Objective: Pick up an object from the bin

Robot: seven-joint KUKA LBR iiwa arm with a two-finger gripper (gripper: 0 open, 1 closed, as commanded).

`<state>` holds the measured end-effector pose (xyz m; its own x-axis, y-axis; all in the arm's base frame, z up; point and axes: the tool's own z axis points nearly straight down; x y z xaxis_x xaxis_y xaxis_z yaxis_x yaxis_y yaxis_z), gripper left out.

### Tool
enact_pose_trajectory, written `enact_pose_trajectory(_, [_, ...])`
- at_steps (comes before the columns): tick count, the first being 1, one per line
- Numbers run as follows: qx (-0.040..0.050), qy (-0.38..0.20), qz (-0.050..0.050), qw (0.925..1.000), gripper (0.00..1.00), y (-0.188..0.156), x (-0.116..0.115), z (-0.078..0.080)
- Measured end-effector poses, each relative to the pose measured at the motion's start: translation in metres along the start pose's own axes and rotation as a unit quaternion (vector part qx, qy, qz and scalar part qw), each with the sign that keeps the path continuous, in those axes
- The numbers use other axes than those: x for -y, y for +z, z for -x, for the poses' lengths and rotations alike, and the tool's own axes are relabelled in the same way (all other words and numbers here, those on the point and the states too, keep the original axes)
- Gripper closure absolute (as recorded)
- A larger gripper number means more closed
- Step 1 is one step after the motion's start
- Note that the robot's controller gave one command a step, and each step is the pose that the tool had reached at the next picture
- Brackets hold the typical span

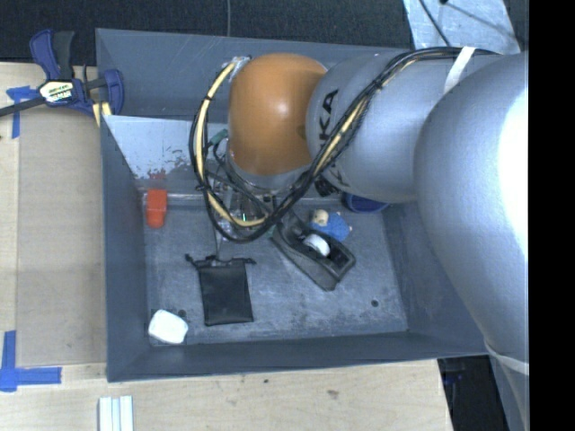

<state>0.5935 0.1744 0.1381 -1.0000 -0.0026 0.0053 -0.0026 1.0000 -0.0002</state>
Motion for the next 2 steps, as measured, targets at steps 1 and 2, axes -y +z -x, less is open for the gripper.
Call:
enact_pose_trajectory(1, [0.0021, 0.082, 0.0, 0.9966, 0.0, 0.07, 0.023, -0.024])
enact_pose_trajectory(2, [0.0027, 0.123, 0.001, 0.9924, 0.0, 0.037, 0.005, -0.06])
